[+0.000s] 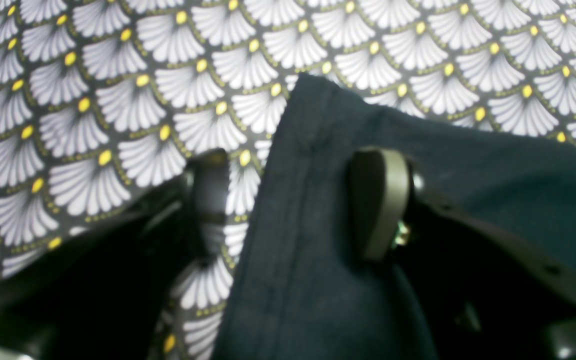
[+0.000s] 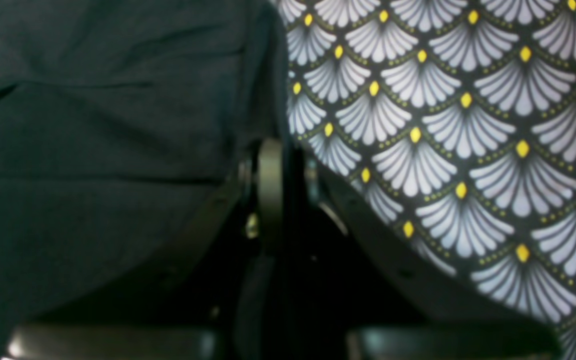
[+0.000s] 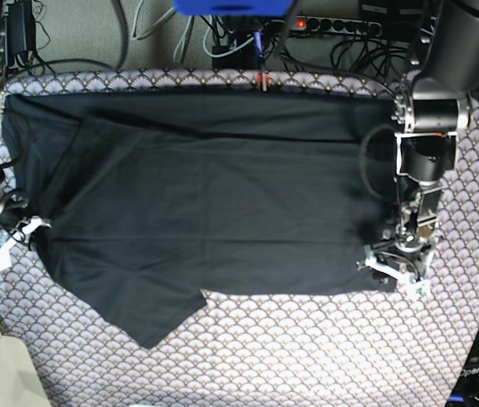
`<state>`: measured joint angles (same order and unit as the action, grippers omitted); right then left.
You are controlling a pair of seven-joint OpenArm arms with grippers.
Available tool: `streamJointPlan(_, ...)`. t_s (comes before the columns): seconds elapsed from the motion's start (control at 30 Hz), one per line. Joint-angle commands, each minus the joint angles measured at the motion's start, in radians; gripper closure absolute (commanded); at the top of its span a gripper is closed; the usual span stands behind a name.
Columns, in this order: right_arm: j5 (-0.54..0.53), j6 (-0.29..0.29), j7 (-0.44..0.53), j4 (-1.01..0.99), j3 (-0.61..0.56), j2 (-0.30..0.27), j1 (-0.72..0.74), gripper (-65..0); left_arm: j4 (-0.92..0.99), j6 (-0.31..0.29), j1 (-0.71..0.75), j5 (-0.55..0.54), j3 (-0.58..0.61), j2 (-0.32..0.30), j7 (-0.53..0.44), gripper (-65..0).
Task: Fold the T-shirt properly
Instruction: 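Drag the grasped side edges toward the hem with both grippers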
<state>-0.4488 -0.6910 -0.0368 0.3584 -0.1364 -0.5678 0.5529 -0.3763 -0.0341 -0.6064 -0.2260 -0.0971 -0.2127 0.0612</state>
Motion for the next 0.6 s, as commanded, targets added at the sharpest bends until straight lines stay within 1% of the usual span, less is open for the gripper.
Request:
streamJointPlan(0.0, -0.012, -0.007, 0.028, 0.011, 0.002, -0.022, 0.026, -3.7, 0.006, -0.011, 0.0, -0.009, -0.002, 0.011, -0.013, -36.1)
streamJointPlan(0.03, -0.012, -0.007, 0.028, 0.011, 0.002, -0.022, 0.026, -3.7, 0.018, -0.011, 0.004, -0.009, -0.002, 0.014, -0.037, -33.6)
streamJointPlan(0.1, -0.012, -0.007, 0.028, 0.011, 0.002, -0.022, 0.026, -3.7, 0.07, -0.011, 0.007, -0.009, -0.002, 0.02, -0.085, -25.6)
streamJointPlan(0.17, -0.012, -0.007, 0.028, 0.011, 0.002, -0.022, 0.026, -3.7, 0.125, -0.011, 0.004, -0.009, -0.003, 0.022, -0.116, -13.5)
streamJointPlan(0.23, -0.012, -0.007, 0.028, 0.014, -0.009, -0.022, 0.026, -3.5, 0.139, -0.01, 0.003, -0.011, -0.003, 0.029, -0.12, -1.9)
streamJointPlan(0.27, -0.012, -0.007, 0.028, 0.014, -0.021, -0.022, 0.026, -3.4, 0.139, -0.01, 0.003, -0.019, -0.003, 0.032, -0.119, 0.0)
streamJointPlan(0.4, -0.012, -0.007, 0.035, 0.017, -0.032, -0.022, 0.032, -3.4, 0.138, -0.011, 0.003, -0.063, 0.0, 0.026, -0.119, 0.0)
streamJointPlan(0.5, -0.014, -0.007, 0.028, 0.069, -0.029, -0.022, 0.028, -3.4, 0.136, -0.013, 0.001, -0.082, 0.006, 0.025, -0.117, 0.0)
streamJointPlan(0.57, -0.014, -0.007, 0.027, 0.098, -0.029, -0.027, 0.025, -3.4, 0.125, -0.014, 0.0, -0.08, 0.004, 0.026, -0.082, 0.0)
